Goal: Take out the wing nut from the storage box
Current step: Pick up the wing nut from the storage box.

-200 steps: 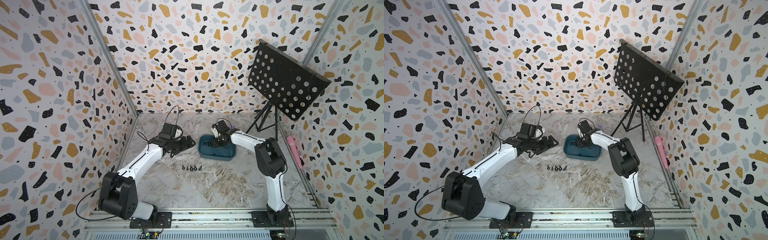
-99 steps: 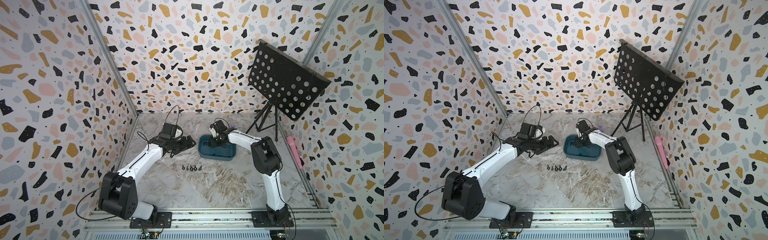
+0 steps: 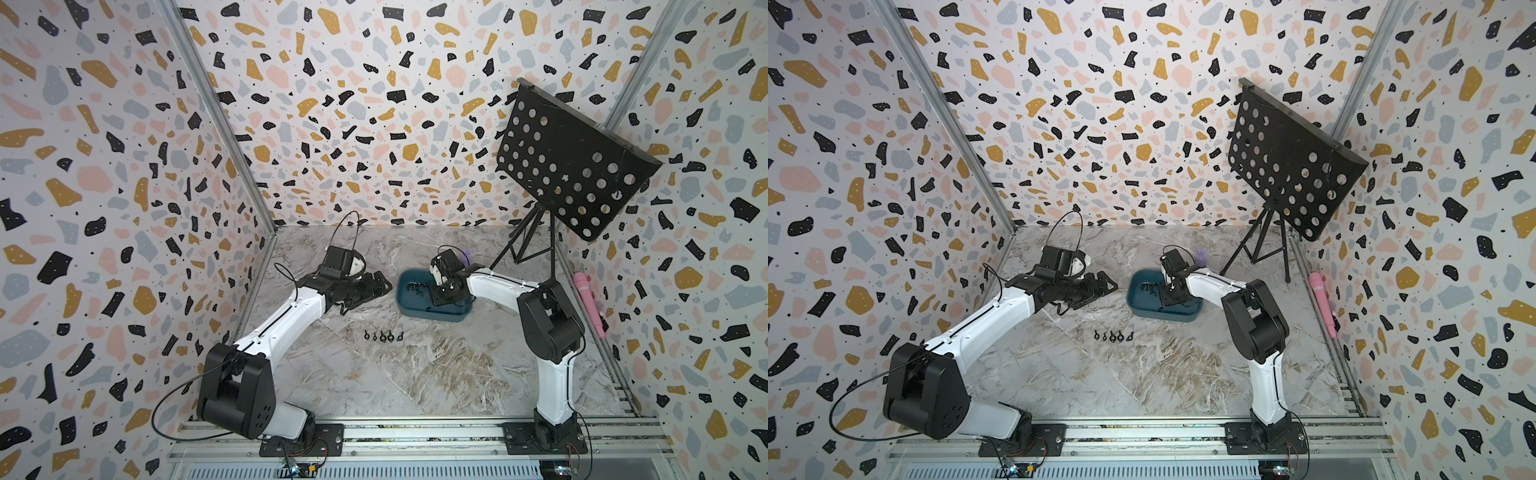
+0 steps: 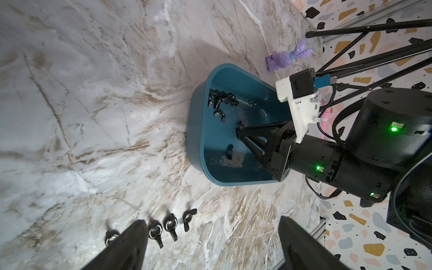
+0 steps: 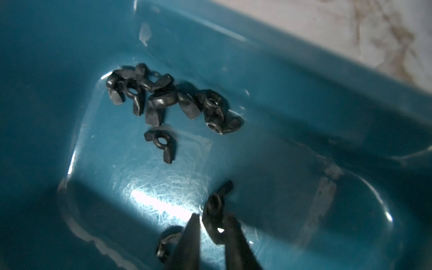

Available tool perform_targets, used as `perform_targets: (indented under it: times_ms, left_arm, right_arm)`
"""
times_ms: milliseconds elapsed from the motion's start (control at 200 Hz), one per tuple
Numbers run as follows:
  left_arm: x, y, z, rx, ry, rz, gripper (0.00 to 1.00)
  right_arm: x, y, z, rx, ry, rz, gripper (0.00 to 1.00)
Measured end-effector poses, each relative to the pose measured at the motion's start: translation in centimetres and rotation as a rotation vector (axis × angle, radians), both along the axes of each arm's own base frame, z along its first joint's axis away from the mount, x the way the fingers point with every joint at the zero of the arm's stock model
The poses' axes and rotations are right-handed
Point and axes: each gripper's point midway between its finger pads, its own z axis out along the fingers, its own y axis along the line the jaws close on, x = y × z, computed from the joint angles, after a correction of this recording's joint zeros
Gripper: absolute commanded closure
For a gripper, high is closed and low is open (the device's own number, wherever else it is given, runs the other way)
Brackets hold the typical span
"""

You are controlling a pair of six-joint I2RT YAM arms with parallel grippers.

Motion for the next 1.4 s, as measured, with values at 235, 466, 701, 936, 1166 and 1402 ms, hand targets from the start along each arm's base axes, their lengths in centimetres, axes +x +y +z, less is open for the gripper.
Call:
perform_targets:
  times_ms: [235, 466, 701, 936, 1166, 1402]
  left_arm:
    - [0.0, 0.0, 0.0, -0.002, 0.001, -0.002, 0.09]
    - [-0.1, -0.1, 0.0, -0.005, 0.001, -0.005, 0.1]
    - [-0.1, -0.1, 0.1, -0.005, -0.001, -0.01, 0.12]
    - [-0.1, -0.2, 0.1, -0.004, -0.004, -0.016, 0.13]
    - [-0.1, -0.2, 0.1, -0.004, -0.006, -0.02, 0.13]
    - [-0.1, -0.2, 0.1, 0.0, -0.011, -0.028, 0.16]
  right_arm:
    - [1.3, 0.8, 1.9, 0.025, -0.039, -0.002, 0.65]
    - [2.2, 1.1, 3.3, 0.042, -0.068, -0.006, 0.63]
    - [2.0, 0.1, 2.5, 0.022, -0.045, -0.025, 0.61]
    - [2.5, -0.1, 2.7, 0.046, -0.049, -0.013, 0.62]
    - [4.1, 2.4, 3.2, 0.07, -0.1, 0.087, 0.62]
    - [4.8, 3.8, 1.6, 0.059, -0.099, 0.137, 0.58]
